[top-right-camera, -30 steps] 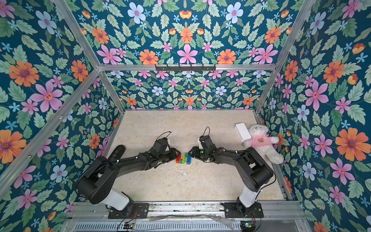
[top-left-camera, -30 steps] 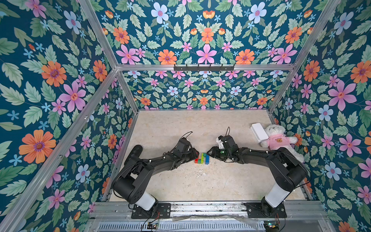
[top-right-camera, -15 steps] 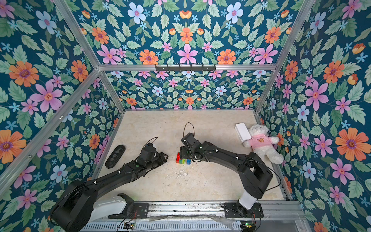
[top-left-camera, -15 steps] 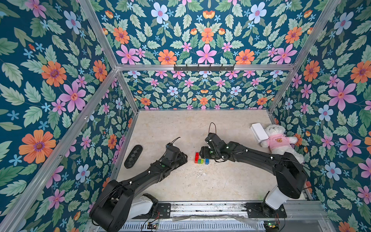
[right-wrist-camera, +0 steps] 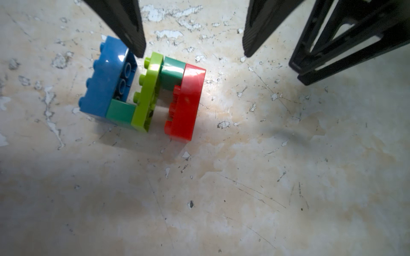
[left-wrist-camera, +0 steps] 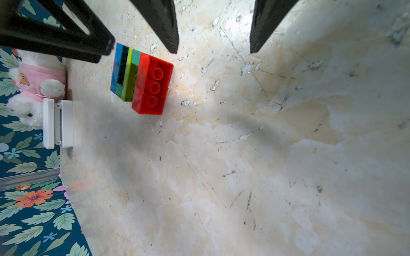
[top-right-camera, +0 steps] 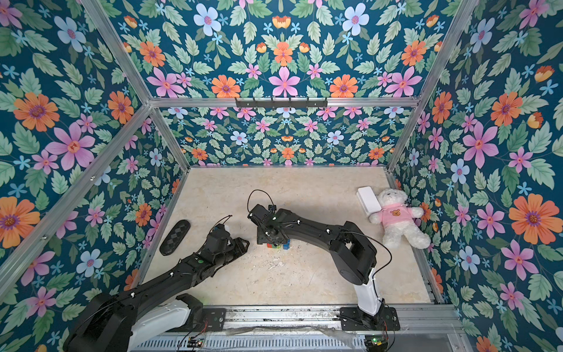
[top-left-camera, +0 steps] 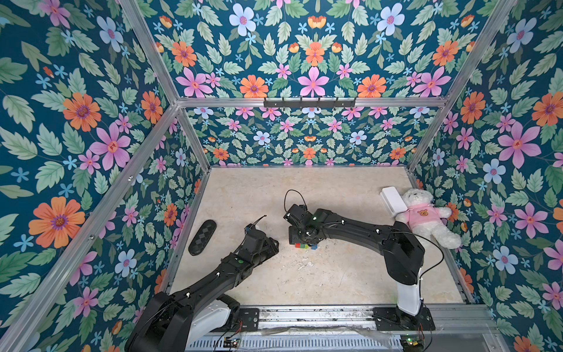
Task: Assemble the number 5 with lego
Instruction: Adjust the lego brick at the center of the board.
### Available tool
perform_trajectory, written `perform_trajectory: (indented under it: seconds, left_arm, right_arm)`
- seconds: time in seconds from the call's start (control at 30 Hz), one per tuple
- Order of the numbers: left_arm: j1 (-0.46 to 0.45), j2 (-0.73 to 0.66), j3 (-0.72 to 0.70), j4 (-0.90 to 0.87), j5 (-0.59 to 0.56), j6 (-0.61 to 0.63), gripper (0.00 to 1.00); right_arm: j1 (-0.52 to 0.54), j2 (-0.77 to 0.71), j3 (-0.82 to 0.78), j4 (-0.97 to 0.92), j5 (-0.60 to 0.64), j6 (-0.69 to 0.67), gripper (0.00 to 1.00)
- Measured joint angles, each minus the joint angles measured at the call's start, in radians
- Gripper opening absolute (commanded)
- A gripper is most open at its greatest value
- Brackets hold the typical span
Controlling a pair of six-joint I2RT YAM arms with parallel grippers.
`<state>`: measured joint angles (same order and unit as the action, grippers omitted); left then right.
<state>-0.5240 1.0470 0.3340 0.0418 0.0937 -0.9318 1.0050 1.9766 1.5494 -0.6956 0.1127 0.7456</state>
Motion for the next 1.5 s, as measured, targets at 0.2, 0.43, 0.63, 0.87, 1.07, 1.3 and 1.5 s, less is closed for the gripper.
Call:
perform_trajectory:
  seconds: [0.2, 0.43, 0.63, 0.87, 1.07, 1.3, 1.5]
  left_arm:
    - [0.018, -0.027, -0.023, 0.001, 0.014, 0.015, 0.55]
    - [0.027, -0.025, -0.025, 0.008, 0.036, 0.019, 0.55]
    - [0.032, -0.023, -0.024, 0.011, 0.040, 0.022, 0.55]
    - [0.040, -0.018, -0.023, 0.011, 0.043, 0.026, 0.55]
    - [0.045, -0.011, -0.016, 0.011, 0.047, 0.038, 0.55]
    - [0.056, 0.002, -0.016, 0.015, 0.052, 0.044, 0.55]
    - [0.068, 0.008, -0.016, 0.017, 0.062, 0.046, 0.54]
  right_arm:
    - [0.007, 0.022, 0.018, -0.039, 0.014, 0.028, 0.75]
    - [0.006, 0.056, 0.027, -0.040, 0.006, 0.046, 0.75]
    - [0.003, 0.077, 0.037, -0.039, 0.006, 0.053, 0.76]
    - [-0.009, 0.095, 0.046, -0.040, 0.006, 0.064, 0.74]
    - [-0.016, 0.109, 0.047, -0.036, -0.005, 0.064, 0.73]
    - [-0.015, 0.134, 0.055, -0.037, -0.013, 0.063, 0.68]
    - [-0.016, 0.137, 0.055, -0.039, -0.027, 0.052, 0.57]
